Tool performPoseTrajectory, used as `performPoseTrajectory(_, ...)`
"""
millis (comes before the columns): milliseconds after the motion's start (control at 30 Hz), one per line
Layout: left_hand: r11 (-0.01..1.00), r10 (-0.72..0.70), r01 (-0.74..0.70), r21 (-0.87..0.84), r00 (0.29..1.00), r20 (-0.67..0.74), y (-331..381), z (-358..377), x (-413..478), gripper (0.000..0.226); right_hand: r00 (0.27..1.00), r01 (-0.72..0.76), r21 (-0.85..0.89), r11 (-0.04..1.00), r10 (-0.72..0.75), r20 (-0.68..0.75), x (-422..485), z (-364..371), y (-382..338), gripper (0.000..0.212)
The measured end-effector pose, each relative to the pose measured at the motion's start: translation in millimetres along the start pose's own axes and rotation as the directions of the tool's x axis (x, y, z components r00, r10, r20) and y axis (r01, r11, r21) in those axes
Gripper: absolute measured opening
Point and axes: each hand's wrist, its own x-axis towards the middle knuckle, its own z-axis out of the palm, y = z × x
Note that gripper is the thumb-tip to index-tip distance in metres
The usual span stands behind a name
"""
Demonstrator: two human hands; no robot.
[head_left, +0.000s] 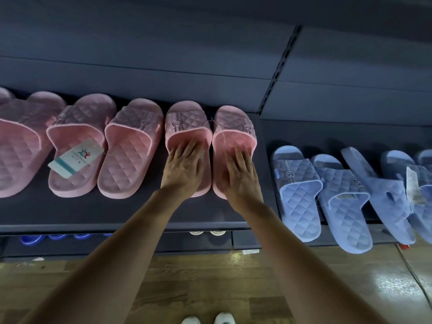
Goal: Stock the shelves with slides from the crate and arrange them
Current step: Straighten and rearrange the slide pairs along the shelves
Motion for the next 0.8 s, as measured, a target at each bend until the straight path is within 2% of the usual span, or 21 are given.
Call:
performPoseTrajectory(200, 0.999, 0.044, -0.044, 0.010, 0.999, 0.011, -4.5, 1.0, 0.2, 0.052, 0.996, -0.041, 0.040, 0.998, 0.044, -0.078, 3.4, 2.8, -5.3, 0.079)
performPoseTrajectory(333, 0.999, 0.039, -0.039, 0.010, 0.999, 0.018, 0.4, -1.5, -1.1, 0.052, 0.996, -0.062, 0.046, 0.997, 0.065, -0.059, 0.8, -1.3, -7.7, 0.076)
performPoseTrajectory(467, 0.996, 0.084, -0.085, 0.015, 0.996, 0.028, 8.2, 2.4, -1.9, 0.050, 0.989, -0.052, 0.027, 0.998, 0.055, -0.137, -8.1, 0.2, -0.2, 0.072)
performPoseTrajectory(533, 0.998, 0.068, -0.068, 0.006, 0.998, 0.016, 11.6, 2.9, 0.7, 0.049, 0.992, -0.066, 0.026, 0.998, 0.068, -0.102, -4.9, -2.4, 1.7, 0.072)
performPoseTrajectory(667, 1.000, 0.026, -0.026, 0.009, 1.000, -0.007, 16.2, 2.4, 3.9, 0.048, 0.997, -0.071, 0.023, 0.997, 0.072, -0.031, 5.5, -8.3, 2.0, 0.084)
performPoseTrajectory(800, 0.999, 0.023, -0.022, 0.027, 1.000, -0.008, 16.3, 2.5, 2.7, 0.047, 0.996, -0.083, 0.008, 0.996, 0.083, 0.008, 5.3, -10.3, 0.5, 0.074)
